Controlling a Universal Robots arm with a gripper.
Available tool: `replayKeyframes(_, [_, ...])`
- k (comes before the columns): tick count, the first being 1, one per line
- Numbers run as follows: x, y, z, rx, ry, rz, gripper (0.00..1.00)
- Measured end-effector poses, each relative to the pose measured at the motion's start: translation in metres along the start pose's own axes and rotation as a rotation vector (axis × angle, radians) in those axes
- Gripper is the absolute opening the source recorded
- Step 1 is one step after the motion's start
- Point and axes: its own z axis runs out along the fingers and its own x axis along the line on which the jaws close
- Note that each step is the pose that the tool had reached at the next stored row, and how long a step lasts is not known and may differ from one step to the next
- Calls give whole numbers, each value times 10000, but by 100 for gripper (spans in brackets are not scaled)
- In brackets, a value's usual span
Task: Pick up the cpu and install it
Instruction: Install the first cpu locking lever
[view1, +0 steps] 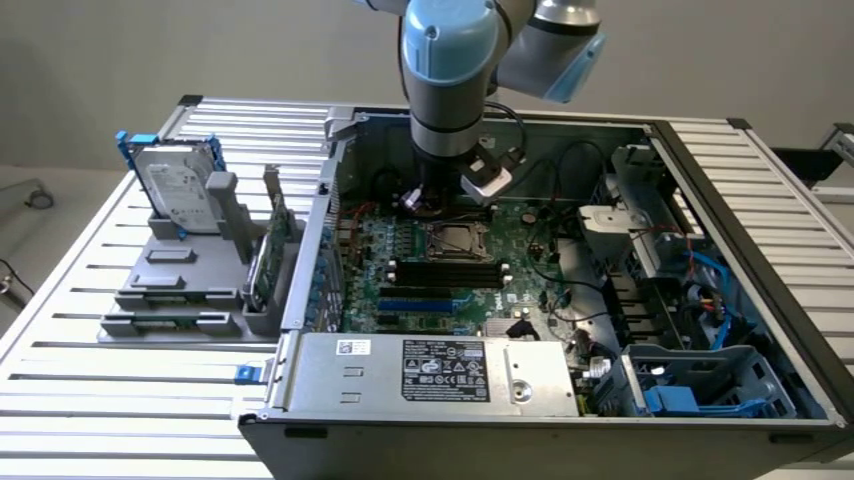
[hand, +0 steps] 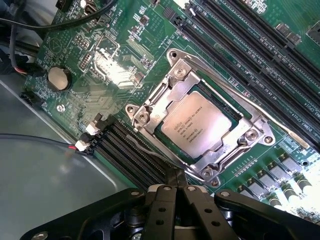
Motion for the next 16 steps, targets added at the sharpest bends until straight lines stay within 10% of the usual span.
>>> replayKeyframes(16, [33,30,13,-9,-1,1,11])
